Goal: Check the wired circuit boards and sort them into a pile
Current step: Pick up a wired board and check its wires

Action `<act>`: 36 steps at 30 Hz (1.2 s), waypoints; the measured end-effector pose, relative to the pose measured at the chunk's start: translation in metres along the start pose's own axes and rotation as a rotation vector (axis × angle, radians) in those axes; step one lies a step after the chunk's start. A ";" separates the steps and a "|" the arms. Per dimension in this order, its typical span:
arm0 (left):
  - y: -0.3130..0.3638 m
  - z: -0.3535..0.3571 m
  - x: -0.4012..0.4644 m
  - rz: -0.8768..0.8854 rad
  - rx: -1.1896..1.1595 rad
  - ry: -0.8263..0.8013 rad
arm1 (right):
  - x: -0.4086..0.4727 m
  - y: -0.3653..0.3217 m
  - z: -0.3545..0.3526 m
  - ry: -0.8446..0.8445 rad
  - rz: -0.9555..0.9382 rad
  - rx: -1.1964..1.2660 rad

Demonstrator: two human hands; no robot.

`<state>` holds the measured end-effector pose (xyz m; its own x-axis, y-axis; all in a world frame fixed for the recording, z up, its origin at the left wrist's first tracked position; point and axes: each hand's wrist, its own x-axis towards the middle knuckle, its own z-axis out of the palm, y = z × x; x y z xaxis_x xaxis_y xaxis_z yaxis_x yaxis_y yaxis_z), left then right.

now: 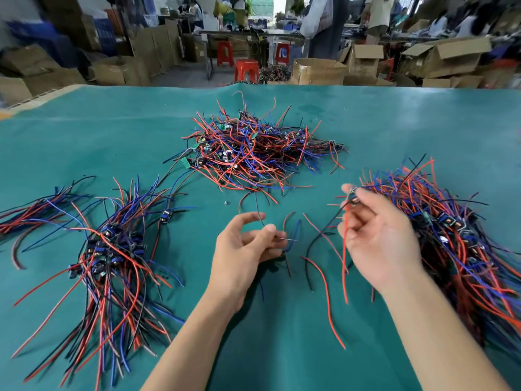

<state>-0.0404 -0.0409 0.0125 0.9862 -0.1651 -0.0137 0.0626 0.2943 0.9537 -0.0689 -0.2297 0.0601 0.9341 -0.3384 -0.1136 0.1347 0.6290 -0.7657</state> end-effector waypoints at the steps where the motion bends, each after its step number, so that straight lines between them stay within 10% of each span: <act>1: -0.001 0.000 0.000 0.010 0.016 0.018 | 0.001 -0.005 -0.003 0.005 0.009 0.054; 26: 0.003 0.003 -0.007 0.079 0.266 -0.237 | -0.013 0.060 0.009 -0.059 -0.118 -0.568; 36: 0.008 0.001 -0.009 0.034 0.378 -0.326 | 0.010 0.030 -0.010 0.198 -0.367 -0.671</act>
<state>-0.0484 -0.0378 0.0204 0.8838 -0.4644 0.0560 -0.0881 -0.0476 0.9950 -0.0585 -0.2217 0.0299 0.7840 -0.6004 0.1577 0.1357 -0.0821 -0.9873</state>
